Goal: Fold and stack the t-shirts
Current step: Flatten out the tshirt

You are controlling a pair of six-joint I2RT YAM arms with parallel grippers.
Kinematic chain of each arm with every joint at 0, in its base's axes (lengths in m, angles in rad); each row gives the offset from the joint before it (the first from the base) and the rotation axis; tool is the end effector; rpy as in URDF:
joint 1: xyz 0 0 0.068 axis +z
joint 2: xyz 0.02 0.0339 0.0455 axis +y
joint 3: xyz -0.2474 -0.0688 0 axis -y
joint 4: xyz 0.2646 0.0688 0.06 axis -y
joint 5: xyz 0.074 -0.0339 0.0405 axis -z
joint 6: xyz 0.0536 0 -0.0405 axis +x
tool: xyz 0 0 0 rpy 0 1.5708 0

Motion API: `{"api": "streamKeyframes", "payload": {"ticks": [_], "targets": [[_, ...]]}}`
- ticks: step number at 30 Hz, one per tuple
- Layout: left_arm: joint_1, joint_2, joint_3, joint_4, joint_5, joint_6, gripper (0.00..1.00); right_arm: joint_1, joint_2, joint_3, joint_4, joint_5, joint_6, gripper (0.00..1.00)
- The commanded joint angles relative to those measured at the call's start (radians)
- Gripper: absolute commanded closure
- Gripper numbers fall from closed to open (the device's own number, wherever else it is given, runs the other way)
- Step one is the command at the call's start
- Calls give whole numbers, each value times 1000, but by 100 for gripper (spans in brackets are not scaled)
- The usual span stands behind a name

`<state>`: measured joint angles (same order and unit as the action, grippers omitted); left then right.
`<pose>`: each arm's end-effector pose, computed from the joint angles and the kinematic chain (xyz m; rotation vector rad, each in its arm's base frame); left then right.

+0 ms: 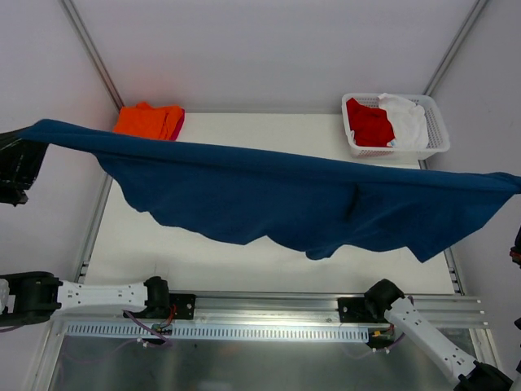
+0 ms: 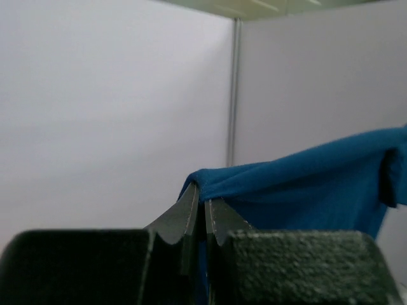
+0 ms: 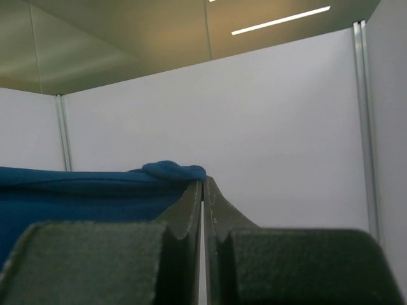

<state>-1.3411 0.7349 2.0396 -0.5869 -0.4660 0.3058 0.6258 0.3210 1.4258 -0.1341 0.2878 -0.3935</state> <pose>0.0098 0.0639 0.6306 0.3248 0.9119 -0.7575 -0.0548 -0.0584 0.5584 -0.0471 0.6567 0.1375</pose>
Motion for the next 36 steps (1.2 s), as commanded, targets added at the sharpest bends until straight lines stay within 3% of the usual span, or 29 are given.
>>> {"api": "streamKeyframes", "payload": {"ticks": [1,3,7,15,19,23,27,32,36], "targets": [[83,-72,-8,292,-38,137,100,-9,-25,70,202,179,-175,100],[126,-126,-98,396,-49,154,100,-9,-42,71,226,223,-224,100],[132,-218,-160,417,-68,113,100,-9,-72,61,226,261,-266,99],[142,-330,-387,403,-216,24,100,-15,-68,-4,22,283,-85,99],[142,-382,-550,397,-354,-11,100,-18,-60,-138,-77,449,-21,99],[142,-462,-724,287,-441,-143,100,-18,-83,-283,-177,570,65,100],[142,-525,-809,98,-457,-383,100,-18,-172,-418,-237,632,102,100],[140,-565,-924,32,-517,-441,100,-20,-217,-524,-236,683,81,99],[140,-505,-972,36,-583,-442,100,-20,-181,-582,-216,706,88,100]]}}
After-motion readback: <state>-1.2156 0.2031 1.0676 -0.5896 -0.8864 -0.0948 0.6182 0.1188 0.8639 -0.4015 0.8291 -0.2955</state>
